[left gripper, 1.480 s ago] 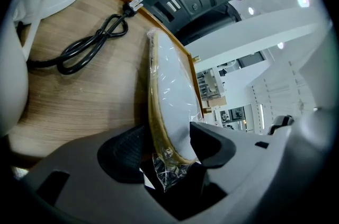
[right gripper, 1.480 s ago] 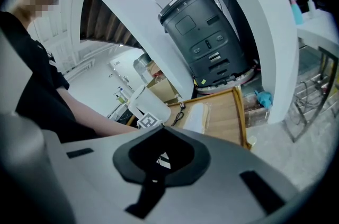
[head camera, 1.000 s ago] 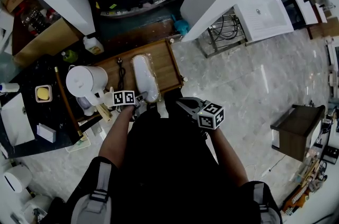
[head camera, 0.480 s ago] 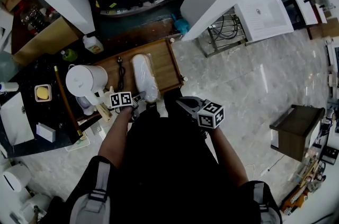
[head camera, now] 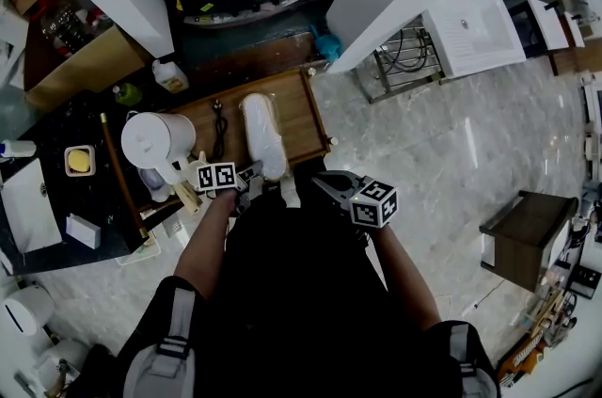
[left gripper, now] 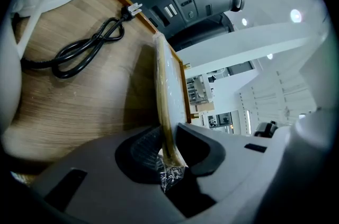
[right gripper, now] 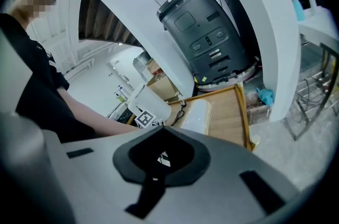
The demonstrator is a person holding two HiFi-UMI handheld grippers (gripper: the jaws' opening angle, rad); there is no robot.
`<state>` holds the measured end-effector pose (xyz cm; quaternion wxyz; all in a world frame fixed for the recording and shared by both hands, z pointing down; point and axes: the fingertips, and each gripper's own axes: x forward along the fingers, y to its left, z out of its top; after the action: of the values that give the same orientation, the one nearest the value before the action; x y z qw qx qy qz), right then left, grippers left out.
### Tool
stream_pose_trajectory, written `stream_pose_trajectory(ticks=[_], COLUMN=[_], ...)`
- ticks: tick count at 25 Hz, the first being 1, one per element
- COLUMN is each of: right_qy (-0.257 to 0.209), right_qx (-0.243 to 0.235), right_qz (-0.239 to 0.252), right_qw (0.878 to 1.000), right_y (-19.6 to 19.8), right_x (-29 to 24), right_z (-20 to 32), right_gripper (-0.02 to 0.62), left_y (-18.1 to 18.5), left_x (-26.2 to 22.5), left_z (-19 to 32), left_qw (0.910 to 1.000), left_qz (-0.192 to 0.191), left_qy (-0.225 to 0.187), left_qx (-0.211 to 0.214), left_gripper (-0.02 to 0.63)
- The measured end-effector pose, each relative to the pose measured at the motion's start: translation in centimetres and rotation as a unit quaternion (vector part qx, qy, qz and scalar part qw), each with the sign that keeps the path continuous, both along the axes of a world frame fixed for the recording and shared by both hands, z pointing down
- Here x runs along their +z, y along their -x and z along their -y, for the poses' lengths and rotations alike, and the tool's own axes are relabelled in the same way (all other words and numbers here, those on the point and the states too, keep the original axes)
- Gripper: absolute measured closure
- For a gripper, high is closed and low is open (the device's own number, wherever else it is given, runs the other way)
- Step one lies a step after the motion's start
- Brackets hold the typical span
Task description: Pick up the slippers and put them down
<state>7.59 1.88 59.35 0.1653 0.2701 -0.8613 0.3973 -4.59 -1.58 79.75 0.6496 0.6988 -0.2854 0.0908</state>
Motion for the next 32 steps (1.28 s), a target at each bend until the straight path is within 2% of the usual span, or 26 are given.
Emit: stream_pose_trajectory(ticks=[20,32], right_qy=[-0.006,-0.011], right_qx=[-0.009,-0.011], right_qz=[0.009,0.013], right_qw=[1.000,1.000], right_y=[1.0,1.2], right_x=[-0.1,-0.2], right_z=[0.0,-0.3], right_gripper=[0.588,0.588], left_y=[-2.0,-2.5], left_x=[-6.2,-9.7], left_z=[0.4,-0.5], left_qw=[0.9943,0.9893], left_qz=[-0.083,-0.107], left_qy=[-0.065,-0.096], left_qx=[0.017,0.026], left_gripper=[0.523,0.523])
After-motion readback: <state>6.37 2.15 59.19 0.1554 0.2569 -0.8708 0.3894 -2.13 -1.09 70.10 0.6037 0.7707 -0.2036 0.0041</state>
